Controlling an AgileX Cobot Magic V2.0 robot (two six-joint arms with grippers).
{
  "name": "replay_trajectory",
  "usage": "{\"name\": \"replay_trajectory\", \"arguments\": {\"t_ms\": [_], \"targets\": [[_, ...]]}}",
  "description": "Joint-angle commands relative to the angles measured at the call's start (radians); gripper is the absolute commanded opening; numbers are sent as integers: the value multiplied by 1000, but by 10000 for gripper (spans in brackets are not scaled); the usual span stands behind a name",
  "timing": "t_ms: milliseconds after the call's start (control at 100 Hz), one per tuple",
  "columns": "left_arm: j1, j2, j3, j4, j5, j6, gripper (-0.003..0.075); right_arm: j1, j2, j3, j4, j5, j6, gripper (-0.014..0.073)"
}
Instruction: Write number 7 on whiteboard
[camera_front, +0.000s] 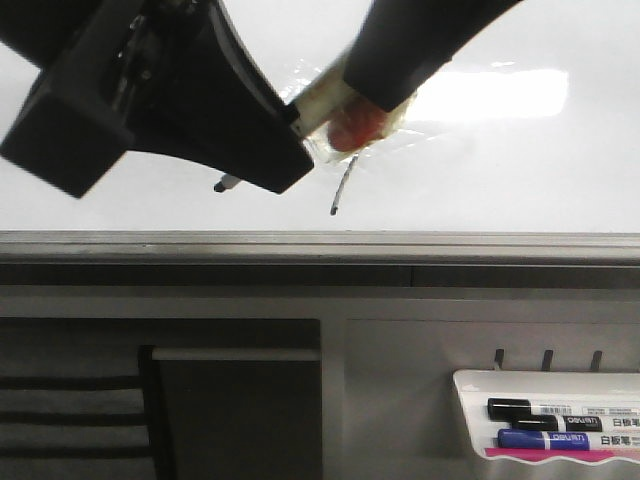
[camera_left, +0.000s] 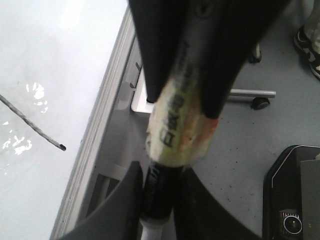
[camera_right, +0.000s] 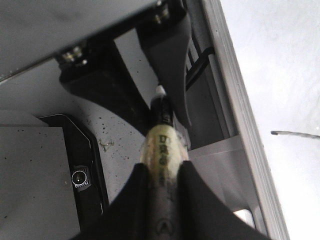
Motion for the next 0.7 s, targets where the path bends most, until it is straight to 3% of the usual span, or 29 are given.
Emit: {"name": "replay_trajectory", "arguments": {"t_ms": [0,150,240,470,690], "targets": [[-5,-21,-37,-45,-54,-33,-20,-1,-30,-34,12,-39,-5,-11],[-5,-21,-37,-45,-54,-33,-20,-1,-30,-34,-6,-39,-1,247],[1,-27,-37,-38,-54,-33,-20,-5,-34,-43,-21,-37,21,345],[128,-58,-37,-26,-54,-137,-20,-102,-118,-63,-107,-26,200,353],[424,-101,-35,-17,-23,-312,-20,-231,-196,-63,-110,25,223,353]]}}
